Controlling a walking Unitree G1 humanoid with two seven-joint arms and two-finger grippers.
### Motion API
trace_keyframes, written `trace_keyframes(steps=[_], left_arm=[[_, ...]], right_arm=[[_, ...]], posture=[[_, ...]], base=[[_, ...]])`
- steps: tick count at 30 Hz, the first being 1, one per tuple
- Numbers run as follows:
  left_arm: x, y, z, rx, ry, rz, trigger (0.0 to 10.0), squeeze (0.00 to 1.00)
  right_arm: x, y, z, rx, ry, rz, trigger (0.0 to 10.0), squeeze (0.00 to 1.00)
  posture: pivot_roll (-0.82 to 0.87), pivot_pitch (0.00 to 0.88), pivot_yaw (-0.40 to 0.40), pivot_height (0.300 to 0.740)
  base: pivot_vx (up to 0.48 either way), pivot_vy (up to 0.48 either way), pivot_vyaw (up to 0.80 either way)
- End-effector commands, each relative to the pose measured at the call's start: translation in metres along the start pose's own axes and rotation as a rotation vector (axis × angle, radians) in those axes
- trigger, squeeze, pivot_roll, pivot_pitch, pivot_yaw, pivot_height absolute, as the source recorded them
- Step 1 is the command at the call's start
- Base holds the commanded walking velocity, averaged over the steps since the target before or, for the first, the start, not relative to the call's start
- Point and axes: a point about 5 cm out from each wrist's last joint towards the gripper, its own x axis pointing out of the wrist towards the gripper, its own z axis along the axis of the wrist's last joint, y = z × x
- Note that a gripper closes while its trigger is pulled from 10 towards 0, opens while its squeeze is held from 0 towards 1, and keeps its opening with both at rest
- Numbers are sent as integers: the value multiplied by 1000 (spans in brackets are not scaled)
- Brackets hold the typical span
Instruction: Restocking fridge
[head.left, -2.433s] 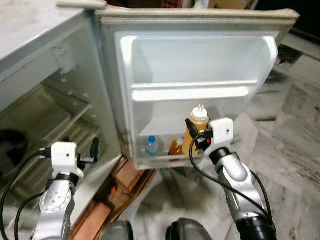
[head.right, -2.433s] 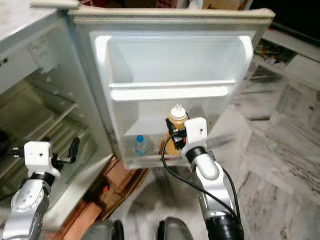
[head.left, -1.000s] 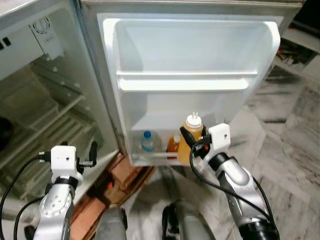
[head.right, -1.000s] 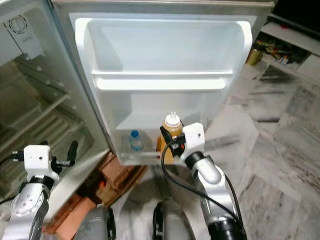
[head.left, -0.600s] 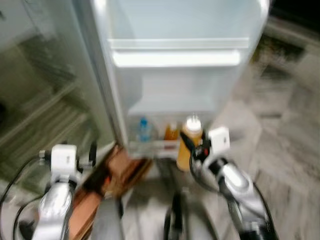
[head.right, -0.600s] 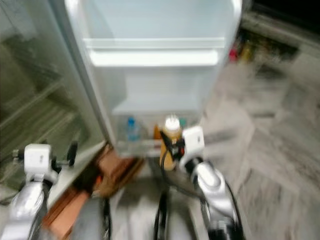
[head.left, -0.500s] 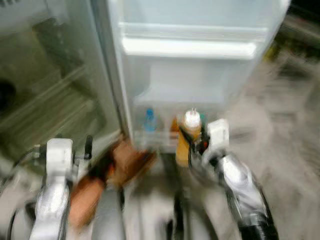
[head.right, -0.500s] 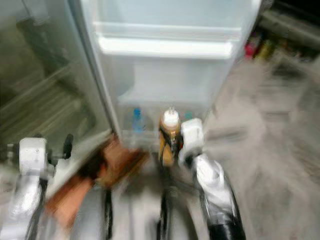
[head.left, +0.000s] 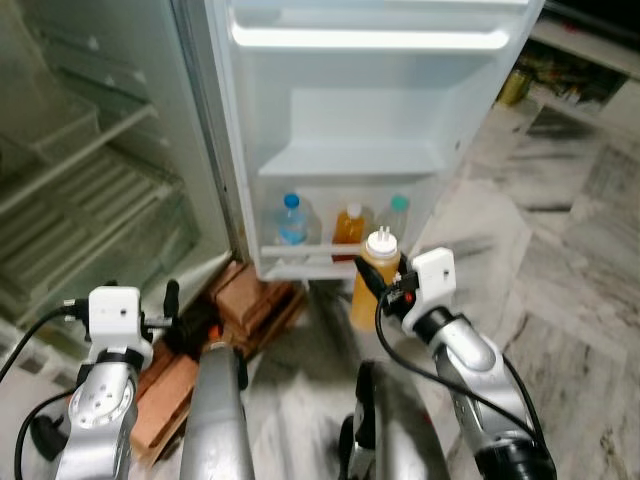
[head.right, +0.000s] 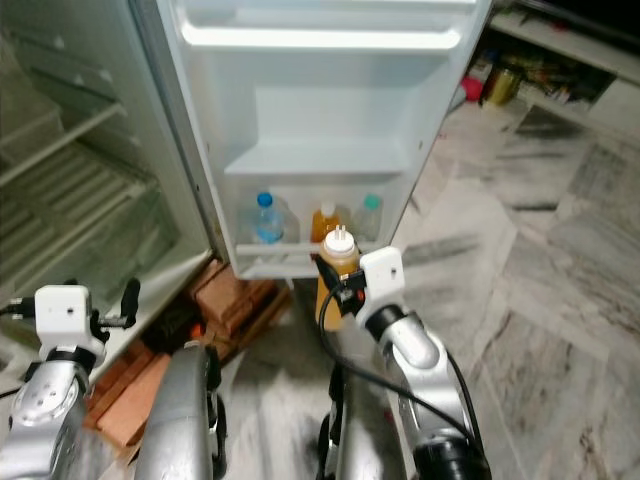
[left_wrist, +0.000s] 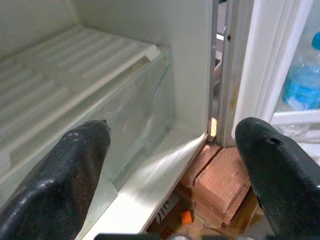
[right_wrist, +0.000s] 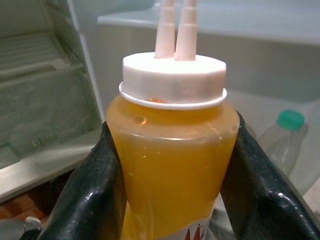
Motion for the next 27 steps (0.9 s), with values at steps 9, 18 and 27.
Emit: trace_keyframes(steps=[9,18,27], left_arm=[[2,1,0,10,-5,2,10000,0],[4,-5,2,-2,-17,-21,10000,0],[5,-5,2,-4,-21,-26,10000,0]], right_arm=[[2,1,6,-25,-27,14,10000,0],[2,16,8,-98,-40,120,10000,0],[4,16,14,-107,-58,115,10000,0]], posture=[[22,139,-56,572],[15,151,-51,572],[15,152,-52,572]], base=[[0,0,0],[55,0,0],[308,0,0]])
